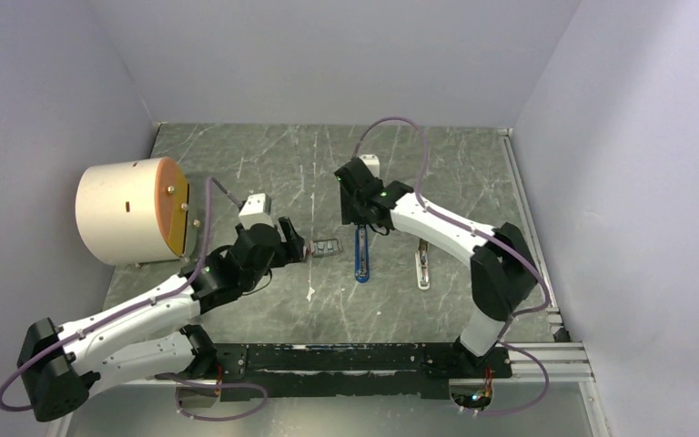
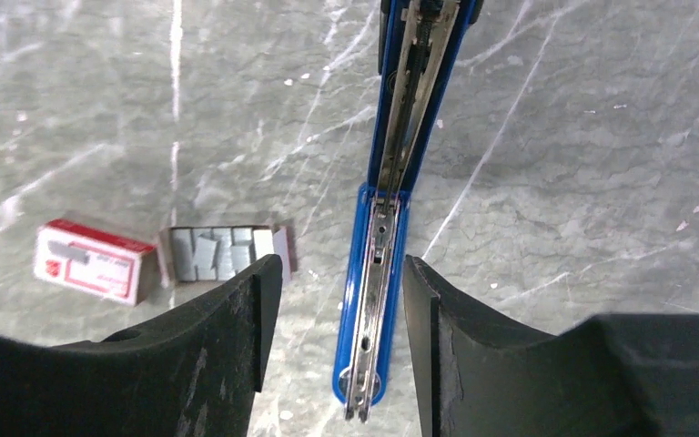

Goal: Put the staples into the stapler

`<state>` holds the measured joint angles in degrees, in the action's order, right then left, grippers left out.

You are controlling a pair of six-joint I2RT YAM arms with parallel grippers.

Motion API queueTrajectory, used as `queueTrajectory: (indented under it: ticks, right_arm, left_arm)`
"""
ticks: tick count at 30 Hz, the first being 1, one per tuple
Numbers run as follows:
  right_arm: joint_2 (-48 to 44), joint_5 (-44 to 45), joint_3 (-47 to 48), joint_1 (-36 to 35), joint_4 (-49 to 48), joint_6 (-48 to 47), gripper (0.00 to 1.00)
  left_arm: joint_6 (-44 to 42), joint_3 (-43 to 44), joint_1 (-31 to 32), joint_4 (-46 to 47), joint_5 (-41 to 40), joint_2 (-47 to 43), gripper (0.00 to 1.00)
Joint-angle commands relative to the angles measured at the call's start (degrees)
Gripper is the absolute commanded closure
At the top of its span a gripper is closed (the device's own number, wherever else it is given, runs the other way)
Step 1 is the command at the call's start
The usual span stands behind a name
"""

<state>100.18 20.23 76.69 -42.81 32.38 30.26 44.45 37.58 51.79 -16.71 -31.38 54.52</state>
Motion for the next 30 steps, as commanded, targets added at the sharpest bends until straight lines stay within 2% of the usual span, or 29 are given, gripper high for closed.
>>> queueTrajectory:
  ticks: [1,7,15,20,24,30]
  right_arm:
    - [-5.57,-4.08,-4.15,-0.23,-2.59,-1.79,0.45]
    - [-7.24,-6.39,-5.26,-4.94,-5.73,-1.99,0.55]
    - [2.01,-3.09,1.48,-9.22,-1.63,3.65,0.65]
    - [7.03,-0.45,5.20,-10.50,0.86,8.65,0.78]
    - [9.56,0.50,6.75,-11.05,1.05,10.32,0.78]
    - [14.36,1.52,10.37,-11.35,4.01,11.44,0.69]
  left_arm:
    - [-0.04,3.73,-0.37,-4.50,-1.31,-3.08,0.25]
    - [-1.62,7.42,-0.30,-9.50,-6.22,-7.41,0.25]
    - [-9.24,9.75,-0.31,-8.69,-14.08,-12.47,0.22]
    - [-10.18,10.89,-0.33,-9.21,-12.42,-13.82,0.20]
    - [-10.17,10.05,-0.34,-9.21,-11.26,-14.59,0.19]
    - [-8.81,9.26,-0.34,-10.21,-13.32,-15.93,0.11]
